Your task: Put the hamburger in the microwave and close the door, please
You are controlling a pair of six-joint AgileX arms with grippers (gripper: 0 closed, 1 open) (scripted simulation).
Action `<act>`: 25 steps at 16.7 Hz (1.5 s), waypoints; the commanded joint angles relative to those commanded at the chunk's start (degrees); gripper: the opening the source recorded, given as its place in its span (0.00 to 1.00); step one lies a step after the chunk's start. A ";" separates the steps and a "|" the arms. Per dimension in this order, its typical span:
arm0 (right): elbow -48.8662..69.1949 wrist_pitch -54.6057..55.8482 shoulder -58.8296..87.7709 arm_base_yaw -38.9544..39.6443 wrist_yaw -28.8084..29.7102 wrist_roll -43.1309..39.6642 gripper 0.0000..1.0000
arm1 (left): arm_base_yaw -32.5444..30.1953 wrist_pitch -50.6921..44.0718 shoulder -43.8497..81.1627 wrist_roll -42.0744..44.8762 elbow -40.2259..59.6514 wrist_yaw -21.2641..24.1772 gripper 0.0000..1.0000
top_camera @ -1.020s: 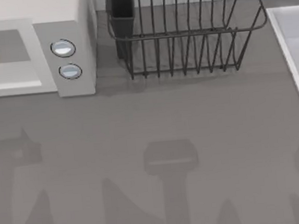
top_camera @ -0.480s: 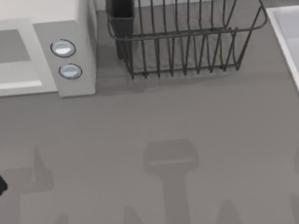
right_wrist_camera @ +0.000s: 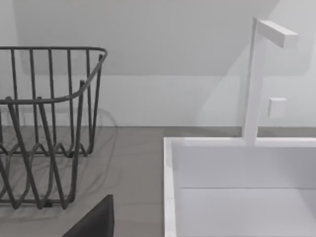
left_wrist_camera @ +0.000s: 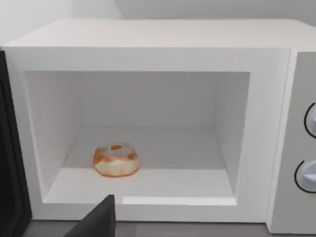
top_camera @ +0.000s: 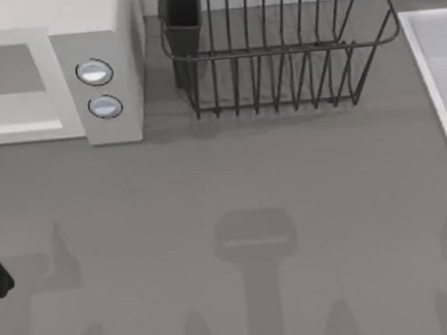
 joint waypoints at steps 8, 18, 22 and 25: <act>0.00 0.00 0.00 0.00 0.00 0.00 1.00 | 0.00 0.00 0.00 0.00 0.00 0.00 0.32; 0.00 0.00 0.00 0.00 0.00 0.00 1.00 | 0.00 0.00 0.00 0.00 0.00 0.00 0.00; 0.00 0.00 0.00 0.00 0.00 0.00 1.00 | 0.01 0.19 0.21 0.00 0.04 0.01 0.00; 0.00 0.00 0.00 0.00 0.00 0.00 1.00 | 0.06 3.50 4.21 0.04 0.51 0.19 0.00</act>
